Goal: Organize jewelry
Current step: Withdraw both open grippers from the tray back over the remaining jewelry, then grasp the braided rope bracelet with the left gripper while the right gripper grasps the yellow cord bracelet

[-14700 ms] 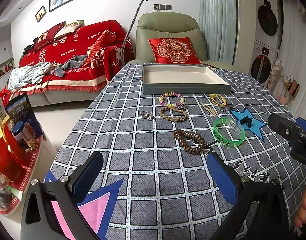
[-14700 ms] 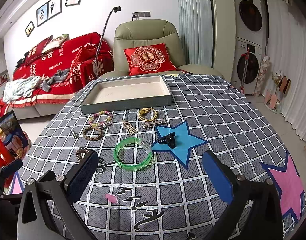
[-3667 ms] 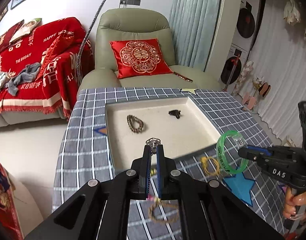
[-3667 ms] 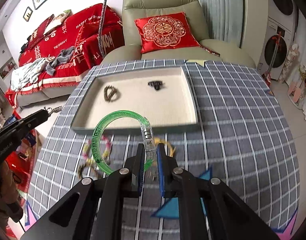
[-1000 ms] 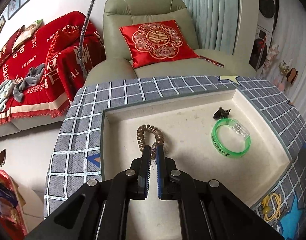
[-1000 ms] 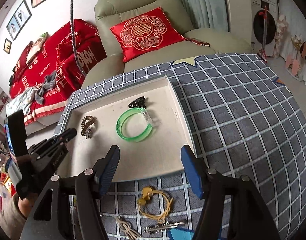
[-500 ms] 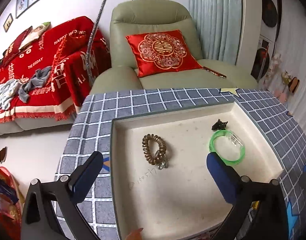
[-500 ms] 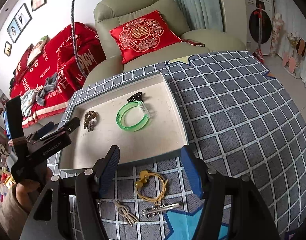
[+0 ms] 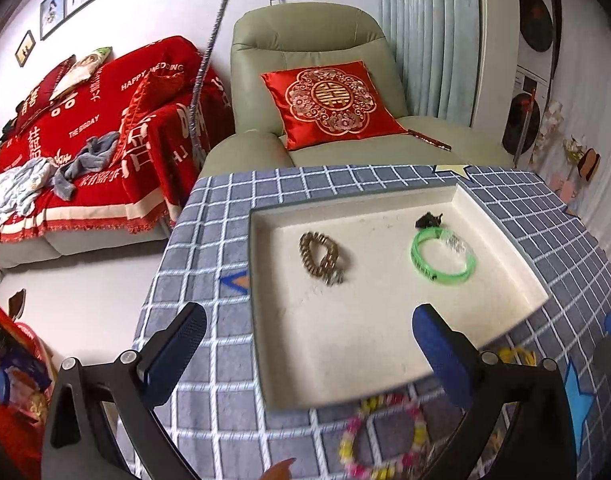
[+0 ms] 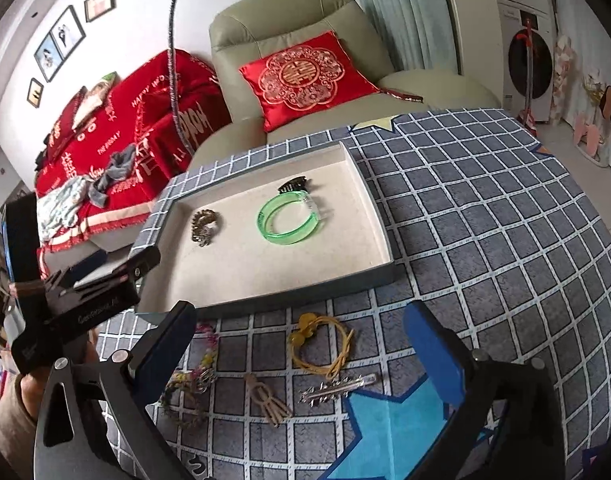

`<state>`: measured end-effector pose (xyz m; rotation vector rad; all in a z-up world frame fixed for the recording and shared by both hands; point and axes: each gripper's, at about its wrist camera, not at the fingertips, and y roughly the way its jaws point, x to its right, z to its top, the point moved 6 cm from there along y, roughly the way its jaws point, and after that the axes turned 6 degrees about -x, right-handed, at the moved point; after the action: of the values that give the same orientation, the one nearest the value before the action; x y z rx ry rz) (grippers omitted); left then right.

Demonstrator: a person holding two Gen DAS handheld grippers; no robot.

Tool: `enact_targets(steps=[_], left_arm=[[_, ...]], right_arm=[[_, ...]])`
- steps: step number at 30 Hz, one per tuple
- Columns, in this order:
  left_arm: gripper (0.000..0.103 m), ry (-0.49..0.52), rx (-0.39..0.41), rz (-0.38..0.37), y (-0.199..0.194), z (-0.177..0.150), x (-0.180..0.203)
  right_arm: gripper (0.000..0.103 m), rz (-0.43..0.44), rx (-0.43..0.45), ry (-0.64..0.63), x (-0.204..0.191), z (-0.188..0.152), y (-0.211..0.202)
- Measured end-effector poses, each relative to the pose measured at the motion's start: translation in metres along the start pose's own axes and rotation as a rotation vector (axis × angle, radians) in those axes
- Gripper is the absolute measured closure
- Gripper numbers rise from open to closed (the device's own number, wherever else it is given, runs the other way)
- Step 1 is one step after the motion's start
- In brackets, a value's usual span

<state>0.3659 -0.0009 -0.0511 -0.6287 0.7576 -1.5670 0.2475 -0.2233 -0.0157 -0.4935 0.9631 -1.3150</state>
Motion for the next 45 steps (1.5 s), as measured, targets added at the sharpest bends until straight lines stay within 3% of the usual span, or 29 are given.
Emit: enact_targets(steps=[5,7,11,20,34,45], left_arm=[[0.000,-0.031,-0.031,-0.014,-0.017,-0.028,-0.016],[0.000,-0.026,-0.052,-0.039,-0.043,-0.047,-0.012],[0.000,-0.035,-0.093,-0.084,-0.051,-0.078,-0.009],[0.000,-0.038,-0.172,-0.088,-0.055,-0.125,0.005],[0.000,-0.043,-0.229,-0.058,-0.044,-0.137,0.011],[0.000,-0.014,-0.236,-0.060,-0.039,-0.137,0.024]], right_arm=[[0.000,0.010,-0.002,0.001,-0.001,-0.012,-0.007],[0.000,0.002,-0.041,-0.006,0.000,-0.019,-0.006],[0.000,0.009,-0.119,-0.004,0.003,-0.033,-0.002],[0.000,-0.044,-0.216,0.010,0.025,-0.077,0.008],[0.000,-0.095,-0.223,0.008,0.036,-0.059,0.025],[0.004,-0.112,-0.235,-0.103,0.014,-0.032,0.064]])
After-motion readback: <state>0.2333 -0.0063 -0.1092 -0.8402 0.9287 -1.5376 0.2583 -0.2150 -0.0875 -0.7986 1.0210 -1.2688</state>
